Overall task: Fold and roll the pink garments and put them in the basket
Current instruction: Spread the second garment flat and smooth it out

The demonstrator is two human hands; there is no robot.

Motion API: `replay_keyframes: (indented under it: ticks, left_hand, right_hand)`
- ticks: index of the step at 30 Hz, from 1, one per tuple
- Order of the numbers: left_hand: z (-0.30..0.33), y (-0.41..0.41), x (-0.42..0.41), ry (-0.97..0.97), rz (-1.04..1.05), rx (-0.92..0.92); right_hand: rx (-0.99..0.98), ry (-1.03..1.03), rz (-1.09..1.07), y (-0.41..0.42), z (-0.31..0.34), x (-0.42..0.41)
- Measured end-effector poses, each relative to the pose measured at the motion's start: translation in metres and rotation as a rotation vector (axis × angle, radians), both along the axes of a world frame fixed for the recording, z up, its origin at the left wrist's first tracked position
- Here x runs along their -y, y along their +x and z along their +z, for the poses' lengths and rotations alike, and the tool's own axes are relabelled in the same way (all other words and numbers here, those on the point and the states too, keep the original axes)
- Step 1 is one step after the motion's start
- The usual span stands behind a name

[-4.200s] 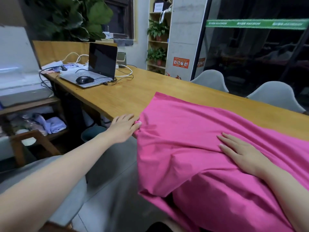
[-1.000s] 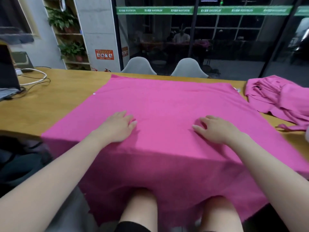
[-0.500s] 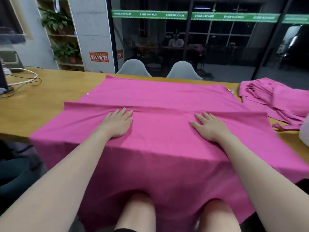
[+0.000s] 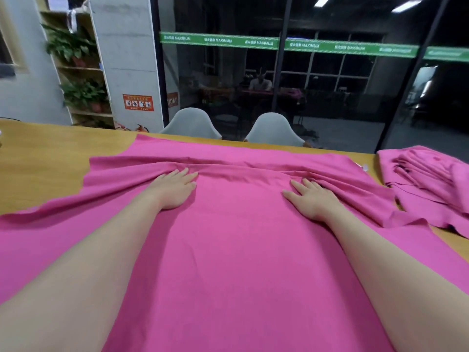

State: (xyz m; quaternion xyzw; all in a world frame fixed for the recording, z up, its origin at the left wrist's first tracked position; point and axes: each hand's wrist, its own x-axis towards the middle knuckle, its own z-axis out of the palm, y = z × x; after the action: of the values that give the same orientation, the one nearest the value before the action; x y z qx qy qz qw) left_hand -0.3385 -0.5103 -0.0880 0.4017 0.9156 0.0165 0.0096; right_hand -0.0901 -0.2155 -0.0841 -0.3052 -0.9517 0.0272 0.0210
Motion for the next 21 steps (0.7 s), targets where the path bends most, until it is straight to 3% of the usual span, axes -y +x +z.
replay_keyframes:
  ticks: [6,11,15,18,21]
  left_hand:
    - [-0.005,-0.045,-0.034,-0.03,-0.03,-0.028]
    - [0.003,-0.033,-0.041,0.112,0.011,0.031]
    - [0.015,-0.004,-0.025,0.258,-0.007,-0.069]
    - [0.022,0.018,-0.005,0.211,-0.07,0.002]
    - [0.031,0.049,0.024,-0.003,-0.079,0.039]
  right_hand:
    - [-0.016,0.004,0.002,-0.039,0.0,-0.038]
    - [-0.112,-0.023,0.023,-0.045,0.0,-0.041]
    - [-0.235,0.039,0.055,-0.026,0.008,-0.023]
    - [-0.128,-0.026,0.063,-0.012,0.021,-0.001]
    - [-0.099,-0.093,0.061,0.014,0.031,0.035]
